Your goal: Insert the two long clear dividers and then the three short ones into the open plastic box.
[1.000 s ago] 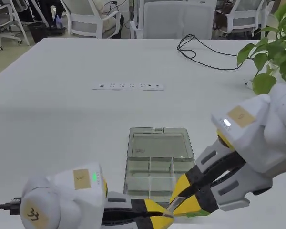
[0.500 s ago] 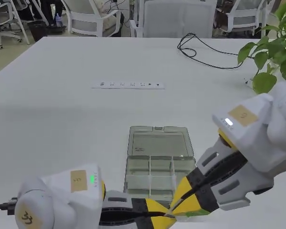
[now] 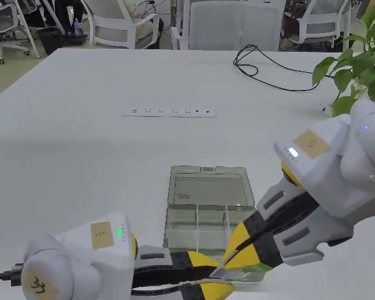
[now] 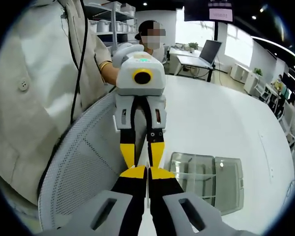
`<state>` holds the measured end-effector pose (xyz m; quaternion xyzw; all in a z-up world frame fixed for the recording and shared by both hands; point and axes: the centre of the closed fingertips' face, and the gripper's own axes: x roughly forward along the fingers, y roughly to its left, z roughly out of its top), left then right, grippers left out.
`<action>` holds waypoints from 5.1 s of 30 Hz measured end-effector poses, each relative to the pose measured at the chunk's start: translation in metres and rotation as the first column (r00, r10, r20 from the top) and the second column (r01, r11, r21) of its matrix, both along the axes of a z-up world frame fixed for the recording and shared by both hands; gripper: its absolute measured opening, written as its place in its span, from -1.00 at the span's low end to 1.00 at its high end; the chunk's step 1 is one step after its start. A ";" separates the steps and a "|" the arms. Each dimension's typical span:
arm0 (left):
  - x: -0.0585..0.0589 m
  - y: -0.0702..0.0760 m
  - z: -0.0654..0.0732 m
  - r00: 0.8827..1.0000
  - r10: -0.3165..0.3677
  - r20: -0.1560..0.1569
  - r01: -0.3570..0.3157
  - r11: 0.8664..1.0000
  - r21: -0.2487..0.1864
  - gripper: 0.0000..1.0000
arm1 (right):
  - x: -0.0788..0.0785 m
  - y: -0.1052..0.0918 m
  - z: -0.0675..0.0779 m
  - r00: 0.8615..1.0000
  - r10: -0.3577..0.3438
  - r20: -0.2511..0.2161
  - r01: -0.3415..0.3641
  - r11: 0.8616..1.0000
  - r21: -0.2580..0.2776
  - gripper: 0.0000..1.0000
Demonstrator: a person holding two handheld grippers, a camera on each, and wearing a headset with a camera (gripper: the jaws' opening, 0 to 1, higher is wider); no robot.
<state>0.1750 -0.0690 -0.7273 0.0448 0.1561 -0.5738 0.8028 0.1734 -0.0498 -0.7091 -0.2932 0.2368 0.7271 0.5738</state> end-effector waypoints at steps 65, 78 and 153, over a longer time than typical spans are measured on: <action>0.045 0.037 -0.007 0.952 0.303 -0.037 -0.303 0.953 -0.003 0.86 | 0.100 -0.033 -0.062 0.972 -0.207 0.110 0.233 0.895 -0.381 -0.96; 0.046 0.039 -0.008 0.951 0.307 -0.045 -0.307 0.952 -0.003 0.85 | 0.101 -0.033 -0.073 0.976 -0.198 0.092 0.219 0.888 -0.405 -0.96; 0.047 0.042 -0.015 0.948 0.315 -0.035 -0.314 0.949 0.038 0.79 | 0.099 -0.032 -0.123 0.973 -0.232 -0.004 0.203 0.861 -0.466 -0.93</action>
